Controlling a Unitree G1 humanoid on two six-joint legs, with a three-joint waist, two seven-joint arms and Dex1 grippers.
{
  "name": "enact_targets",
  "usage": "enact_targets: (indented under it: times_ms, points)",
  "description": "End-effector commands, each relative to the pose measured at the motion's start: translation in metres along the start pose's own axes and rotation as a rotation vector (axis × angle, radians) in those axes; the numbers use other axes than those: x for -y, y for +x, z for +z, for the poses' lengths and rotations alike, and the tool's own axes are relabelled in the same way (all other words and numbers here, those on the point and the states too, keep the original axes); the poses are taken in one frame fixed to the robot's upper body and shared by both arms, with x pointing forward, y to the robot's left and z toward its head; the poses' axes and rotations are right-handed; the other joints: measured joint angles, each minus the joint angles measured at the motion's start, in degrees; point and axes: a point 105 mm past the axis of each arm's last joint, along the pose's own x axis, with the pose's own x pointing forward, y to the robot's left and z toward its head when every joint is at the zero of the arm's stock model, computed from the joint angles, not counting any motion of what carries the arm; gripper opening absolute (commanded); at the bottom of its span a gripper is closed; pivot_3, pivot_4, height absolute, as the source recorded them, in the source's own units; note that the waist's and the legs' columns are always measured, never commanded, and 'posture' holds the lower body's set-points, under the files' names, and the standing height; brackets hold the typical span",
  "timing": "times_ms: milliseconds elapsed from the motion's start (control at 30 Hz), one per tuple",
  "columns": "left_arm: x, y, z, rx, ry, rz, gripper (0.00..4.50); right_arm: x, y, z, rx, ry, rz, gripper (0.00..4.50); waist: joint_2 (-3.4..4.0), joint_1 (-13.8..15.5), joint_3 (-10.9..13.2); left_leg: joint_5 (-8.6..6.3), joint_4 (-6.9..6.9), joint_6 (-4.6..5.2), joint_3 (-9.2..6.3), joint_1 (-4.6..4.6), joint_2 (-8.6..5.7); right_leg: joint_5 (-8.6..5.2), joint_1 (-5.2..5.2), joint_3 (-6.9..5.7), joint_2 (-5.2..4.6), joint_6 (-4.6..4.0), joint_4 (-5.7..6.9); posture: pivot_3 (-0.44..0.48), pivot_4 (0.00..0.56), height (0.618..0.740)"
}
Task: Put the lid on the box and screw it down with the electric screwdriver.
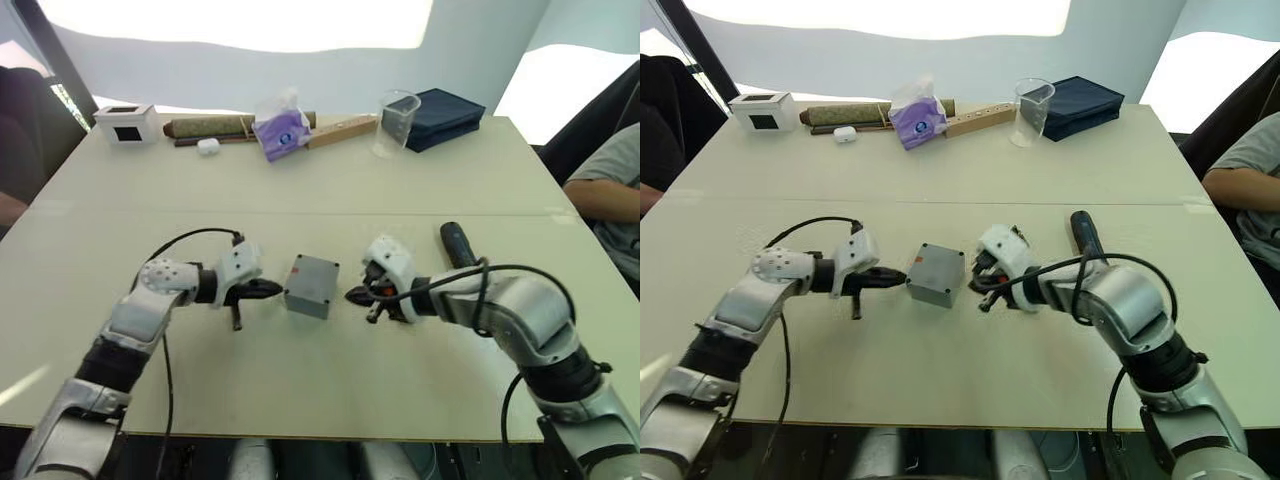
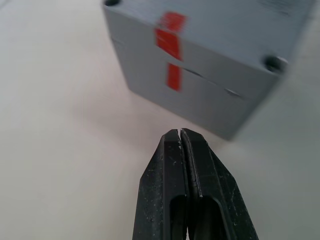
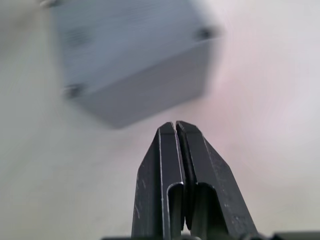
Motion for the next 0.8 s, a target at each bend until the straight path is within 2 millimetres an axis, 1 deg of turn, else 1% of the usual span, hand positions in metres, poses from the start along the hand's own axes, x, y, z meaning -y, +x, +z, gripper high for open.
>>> enact_targets:
  times_ms: [33, 100, 200, 333, 433, 567, 733, 800]
  points:
    - [0.023, -0.004, 0.017, 0.045, 0.033, -0.104, 0.00, 0.019, 0.002, 0.019, 0.066, -0.034, -0.051, 0.03, 0.00, 0.06, 0.00, 0.00, 0.00, 0.00, 0.00, 0.00, 0.00, 0.00, 0.00, -0.01, 0.00, 0.00, 0.00, 0.000, 0.150, 0.740]
    - [0.032, 0.000, 0.017, 0.046, 0.029, -0.129, 0.00, 0.028, 0.009, 0.024, 0.081, -0.036, -0.063, 0.03, 0.00, 0.22, 0.00, 0.00, 0.03, 0.00, 0.02, -0.01, -0.02, 0.00, 0.02, 0.00, -0.03, 0.00, -0.01, 0.000, 0.150, 0.740]
    - [0.035, 0.007, 0.019, 0.053, 0.026, -0.124, 0.00, 0.028, 0.020, 0.027, 0.102, -0.051, -0.044, 0.03, -0.01, 0.37, 0.00, 0.00, 0.07, 0.01, 0.01, -0.01, -0.03, 0.00, 0.04, 0.00, -0.03, 0.01, -0.01, 0.000, 0.150, 0.740]
    - [0.030, 0.013, 0.024, 0.072, 0.026, -0.098, 0.00, 0.023, 0.034, 0.033, 0.162, -0.039, 0.007, 0.03, -0.01, 0.22, 0.00, -0.01, 0.07, 0.01, -0.01, -0.02, -0.02, 0.00, 0.02, -0.01, -0.01, 0.01, 0.00, 0.000, 0.150, 0.740]
    - [0.024, 0.015, 0.026, 0.070, 0.042, -0.072, 0.00, 0.017, 0.043, 0.026, 0.155, -0.062, 0.042, 0.03, 0.00, 0.14, 0.00, 0.00, 0.08, 0.01, -0.01, -0.01, -0.02, 0.01, 0.02, -0.01, 0.00, 0.01, 0.02, 0.000, 0.150, 0.740]
    - [0.017, 0.015, 0.028, 0.065, 0.060, -0.038, 0.00, 0.011, 0.046, 0.020, 0.144, -0.070, 0.083, 0.03, 0.00, 0.13, 0.00, 0.00, 0.08, 0.01, -0.02, -0.01, -0.02, 0.01, 0.02, -0.01, 0.00, 0.01, 0.03, 0.000, 0.150, 0.740]
    - [0.012, 0.012, 0.029, 0.060, 0.071, -0.012, 0.00, 0.004, 0.042, 0.015, 0.133, -0.072, 0.129, 0.03, 0.00, 0.10, 0.00, 0.00, 0.08, 0.01, -0.01, -0.01, -0.02, 0.01, 0.02, -0.01, 0.00, 0.01, 0.04, 0.000, 0.150, 0.740]
    - [0.006, 0.011, 0.028, 0.054, 0.078, 0.006, 0.00, -0.003, 0.037, 0.012, 0.129, -0.083, 0.164, 0.03, 0.00, 0.15, 0.00, 0.00, 0.07, 0.00, -0.02, -0.01, -0.02, 0.01, 0.02, -0.02, 0.01, 0.01, 0.04, 0.000, 0.150, 0.740]
